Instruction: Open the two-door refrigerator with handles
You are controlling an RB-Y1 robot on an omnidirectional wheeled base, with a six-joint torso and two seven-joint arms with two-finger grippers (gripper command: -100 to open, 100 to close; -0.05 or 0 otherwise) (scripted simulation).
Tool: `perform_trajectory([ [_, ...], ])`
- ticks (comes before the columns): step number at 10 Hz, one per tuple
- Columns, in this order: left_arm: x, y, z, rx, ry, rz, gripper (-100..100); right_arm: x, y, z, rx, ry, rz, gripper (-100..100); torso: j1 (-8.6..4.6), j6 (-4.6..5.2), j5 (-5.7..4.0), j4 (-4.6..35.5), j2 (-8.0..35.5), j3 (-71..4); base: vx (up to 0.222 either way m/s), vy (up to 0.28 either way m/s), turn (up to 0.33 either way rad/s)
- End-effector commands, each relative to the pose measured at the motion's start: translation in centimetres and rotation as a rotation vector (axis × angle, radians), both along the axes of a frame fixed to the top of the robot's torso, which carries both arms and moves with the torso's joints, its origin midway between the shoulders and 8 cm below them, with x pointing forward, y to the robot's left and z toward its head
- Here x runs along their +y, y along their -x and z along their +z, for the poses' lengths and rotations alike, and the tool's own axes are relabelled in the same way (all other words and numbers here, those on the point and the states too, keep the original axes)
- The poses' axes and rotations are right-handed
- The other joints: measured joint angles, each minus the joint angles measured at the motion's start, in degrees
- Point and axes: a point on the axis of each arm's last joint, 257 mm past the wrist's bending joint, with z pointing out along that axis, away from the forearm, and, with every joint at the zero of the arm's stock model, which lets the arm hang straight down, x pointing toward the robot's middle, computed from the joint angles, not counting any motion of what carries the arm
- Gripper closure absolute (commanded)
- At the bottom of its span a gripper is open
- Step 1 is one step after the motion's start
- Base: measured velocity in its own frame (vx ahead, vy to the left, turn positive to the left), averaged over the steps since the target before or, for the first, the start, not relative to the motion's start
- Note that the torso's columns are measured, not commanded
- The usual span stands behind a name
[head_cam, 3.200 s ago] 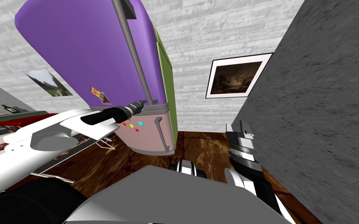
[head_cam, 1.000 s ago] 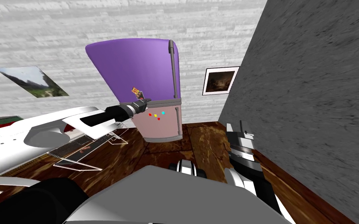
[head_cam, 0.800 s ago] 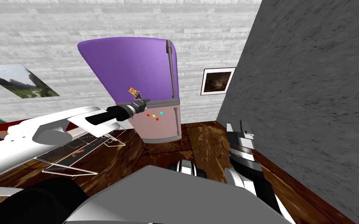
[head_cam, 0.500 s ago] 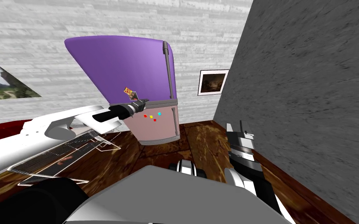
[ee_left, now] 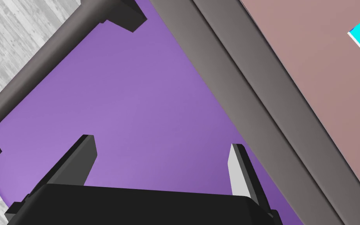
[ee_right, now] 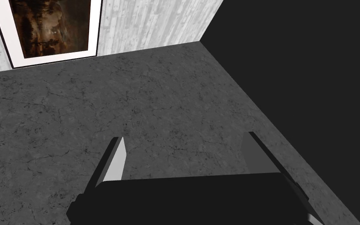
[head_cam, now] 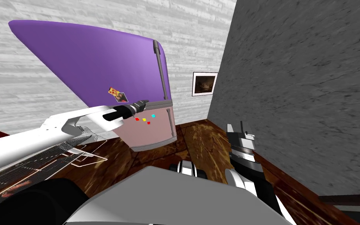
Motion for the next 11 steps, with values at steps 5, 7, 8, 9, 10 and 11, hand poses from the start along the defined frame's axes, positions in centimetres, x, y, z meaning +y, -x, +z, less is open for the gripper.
perform_trajectory([
  [5,4.7,-2.0,-1.0,0.018,-0.031,0.077,-100,0.0,0.0,0.0,0.000,0.000,0.000,0,0.04,-0.05,0.02,0.0,0.0,0.0,0.002,-0.013,-0.207],
  [7,6.6,-2.5,-1.1,0.023,-0.046,0.111,-100,0.0,0.0,0.0,0.000,0.000,0.000,0,0.02,-0.04,0.00,0.0,0.0,0.0,0.003,-0.011,-0.195],
  [8,7.4,-2.7,-1.2,0.026,-0.055,0.124,-100,0.0,0.0,0.0,0.000,0.000,0.000,0,0.02,-0.04,0.01,0.0,0.0,0.0,0.003,-0.014,-0.242],
  [9,8.3,-2.9,-1.2,0.028,-0.064,0.138,-100,0.0,0.0,0.0,0.000,0.000,0.000,0,0.02,-0.03,0.01,0.0,0.0,0.0,0.004,-0.012,-0.222],
  [10,8.7,-2.9,-1.2,0.027,-0.064,0.146,-100,0.0,0.0,0.0,0.000,0.000,0.000,0,0.03,-0.04,0.01,0.0,0.0,0.0,0.003,-0.007,-0.069],
  [11,9.7,-3.1,-1.1,0.029,-0.075,0.165,-100,0.0,0.0,0.0,0.000,0.000,0.000,0,0.05,-0.08,0.02,0.0,0.0,0.0,0.003,-0.009,-0.143],
])
